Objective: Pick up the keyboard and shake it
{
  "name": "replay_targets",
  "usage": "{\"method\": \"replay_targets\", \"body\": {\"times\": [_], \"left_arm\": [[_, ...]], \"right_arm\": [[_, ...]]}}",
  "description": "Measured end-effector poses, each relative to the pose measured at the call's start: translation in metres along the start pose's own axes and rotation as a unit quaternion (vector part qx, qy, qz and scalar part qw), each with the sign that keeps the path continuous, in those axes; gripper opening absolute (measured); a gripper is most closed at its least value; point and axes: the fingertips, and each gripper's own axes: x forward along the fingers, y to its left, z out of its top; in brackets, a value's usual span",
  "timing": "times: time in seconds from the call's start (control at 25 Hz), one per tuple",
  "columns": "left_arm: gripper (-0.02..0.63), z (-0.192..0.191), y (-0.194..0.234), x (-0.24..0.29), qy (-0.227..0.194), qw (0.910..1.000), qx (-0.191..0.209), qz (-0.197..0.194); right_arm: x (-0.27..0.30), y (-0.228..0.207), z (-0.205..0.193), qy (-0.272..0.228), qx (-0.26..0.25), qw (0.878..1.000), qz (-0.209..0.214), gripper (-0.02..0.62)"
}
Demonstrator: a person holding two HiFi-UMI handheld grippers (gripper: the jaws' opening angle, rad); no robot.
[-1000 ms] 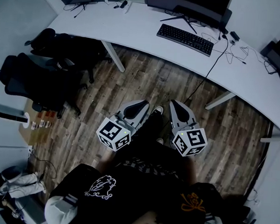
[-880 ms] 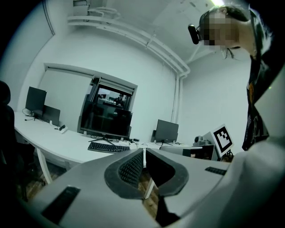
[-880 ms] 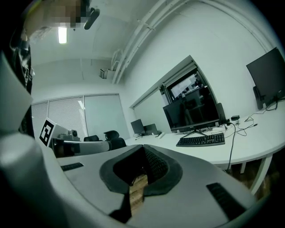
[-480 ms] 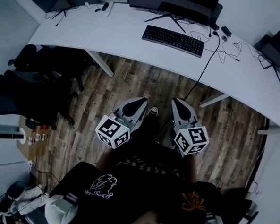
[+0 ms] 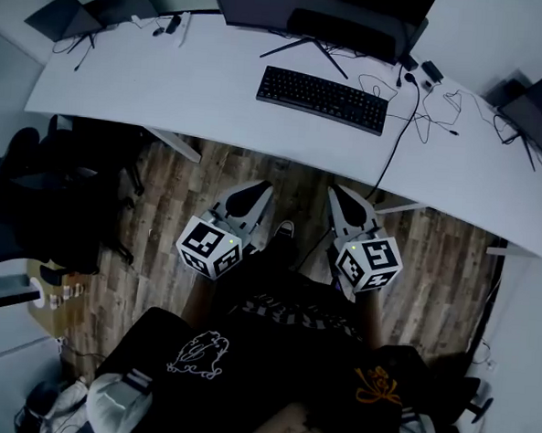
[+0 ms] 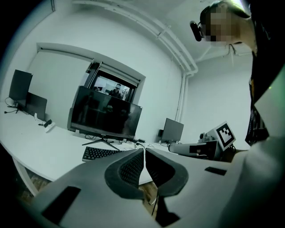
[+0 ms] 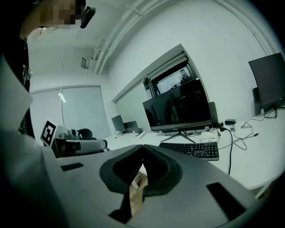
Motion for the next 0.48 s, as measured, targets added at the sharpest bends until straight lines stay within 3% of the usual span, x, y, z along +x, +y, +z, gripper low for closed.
{"method": "replay_targets", "body": {"times": [0.32,0.48], "left_arm": [[0.029,0.0,0.07,0.042,0.032,0.9994,0.0,-0.014],[0.029,0.011,0.082,0.067,0.037,0.9988,0.01,-0.03]], "right_arm": [[0.06,-0.031,0.018,0.006,0.002,0.999,-0.034,0.015],[0.071,-0.047,0.019,0.01,0.012,0.999,-0.048,0.015]]}}
